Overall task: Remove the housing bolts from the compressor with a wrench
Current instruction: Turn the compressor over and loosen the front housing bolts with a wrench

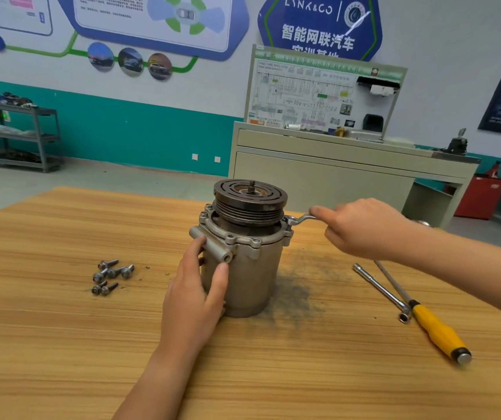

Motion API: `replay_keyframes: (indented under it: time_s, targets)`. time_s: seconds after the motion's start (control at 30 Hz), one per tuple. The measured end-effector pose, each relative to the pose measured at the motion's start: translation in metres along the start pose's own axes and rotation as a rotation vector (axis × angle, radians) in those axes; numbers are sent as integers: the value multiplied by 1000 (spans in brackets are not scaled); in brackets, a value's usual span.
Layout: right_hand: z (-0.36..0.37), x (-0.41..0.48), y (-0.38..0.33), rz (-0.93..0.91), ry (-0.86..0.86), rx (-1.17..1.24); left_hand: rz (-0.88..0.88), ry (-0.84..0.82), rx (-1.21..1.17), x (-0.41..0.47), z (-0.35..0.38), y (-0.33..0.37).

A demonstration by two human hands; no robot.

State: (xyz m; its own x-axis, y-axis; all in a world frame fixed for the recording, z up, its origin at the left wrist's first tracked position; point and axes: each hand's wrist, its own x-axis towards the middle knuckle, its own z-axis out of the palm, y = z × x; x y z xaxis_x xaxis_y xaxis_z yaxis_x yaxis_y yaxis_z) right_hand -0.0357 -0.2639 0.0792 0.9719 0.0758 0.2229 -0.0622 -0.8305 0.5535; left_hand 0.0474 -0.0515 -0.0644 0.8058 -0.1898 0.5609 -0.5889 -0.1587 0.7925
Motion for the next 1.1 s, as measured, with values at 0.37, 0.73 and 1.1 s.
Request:
replay_keyframes:
  time_s: [0.37, 0.73, 1.1]
  targets:
    - [58, 66, -8, -176, 816, 304, -21, -1, -64, 1, -3, -2]
    - [64, 109, -17, 618, 146, 1587, -61, 53, -78, 2, 3, 3]
    - [79, 113, -33, 442, -61, 1548, -67, 113, -83, 4, 6, 8]
